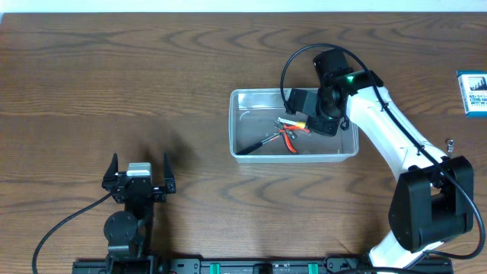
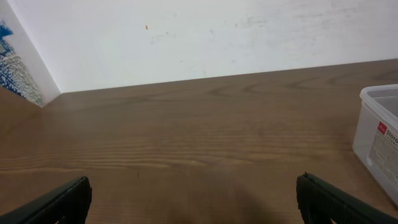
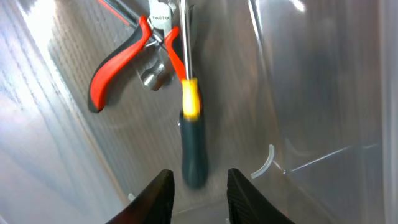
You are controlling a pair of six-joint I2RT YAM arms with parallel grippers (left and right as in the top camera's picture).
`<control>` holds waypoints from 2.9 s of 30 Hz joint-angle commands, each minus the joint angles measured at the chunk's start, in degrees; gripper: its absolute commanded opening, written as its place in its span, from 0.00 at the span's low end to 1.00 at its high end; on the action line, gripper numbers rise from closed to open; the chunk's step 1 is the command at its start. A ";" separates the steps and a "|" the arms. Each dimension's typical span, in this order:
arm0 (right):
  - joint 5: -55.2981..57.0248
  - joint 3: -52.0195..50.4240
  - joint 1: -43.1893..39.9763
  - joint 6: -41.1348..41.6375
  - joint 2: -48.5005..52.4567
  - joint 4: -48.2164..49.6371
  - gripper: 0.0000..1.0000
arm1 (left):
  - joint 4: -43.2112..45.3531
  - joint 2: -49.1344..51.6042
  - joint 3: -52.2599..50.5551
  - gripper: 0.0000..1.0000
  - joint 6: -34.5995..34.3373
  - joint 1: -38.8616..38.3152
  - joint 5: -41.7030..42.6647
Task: Pack container
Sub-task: 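Lower the screwdriver into the container and release it, then move the right gripper right over the chrome wrench, then align and lower the right gripper, closing on the wrench shaft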
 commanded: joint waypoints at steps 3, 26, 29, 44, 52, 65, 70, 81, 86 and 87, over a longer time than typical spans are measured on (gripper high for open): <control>-2.14 -0.24 0.42 1.07 0.44 0.42 0.70 | -1.01 -0.31 -1.70 0.98 -0.28 -0.07 -0.28; 13.22 13.25 -17.29 32.54 -18.86 -9.51 0.99 | -1.01 -0.31 -1.70 0.98 -0.28 -0.07 -0.28; 13.22 13.25 -24.33 32.54 -21.49 -14.40 0.99 | -1.03 -0.31 -1.70 0.98 -0.28 -0.07 -0.28; 10.19 9.14 -50.84 32.54 -21.86 -18.91 0.99 | -1.03 -0.31 -1.70 0.98 -0.28 -0.07 -0.28; 8.26 8.94 -51.54 27.93 -19.32 -10.97 0.99 | -1.03 -0.31 -1.70 0.98 -0.28 -0.07 -0.28; 5.38 8.94 -53.94 17.00 0.81 -9.90 0.99 | -1.03 -0.31 -1.70 0.98 -0.28 -0.07 -0.28; 1.55 8.94 -55.19 15.96 5.75 -9.94 0.99 | -1.03 -0.31 -1.70 0.98 -0.28 -0.07 -0.28; 1.53 8.92 -59.10 12.09 8.07 -9.05 0.99 | -1.03 -0.31 -1.70 0.98 -0.28 -0.07 -0.28; 1.55 8.48 -61.79 12.09 8.04 -10.49 0.99 | -1.01 -0.31 -1.70 0.98 -0.28 -0.07 -0.28; 1.53 8.26 -62.42 12.11 8.04 -10.75 0.99 | -1.03 -0.31 -1.70 0.98 -0.28 -0.07 -0.28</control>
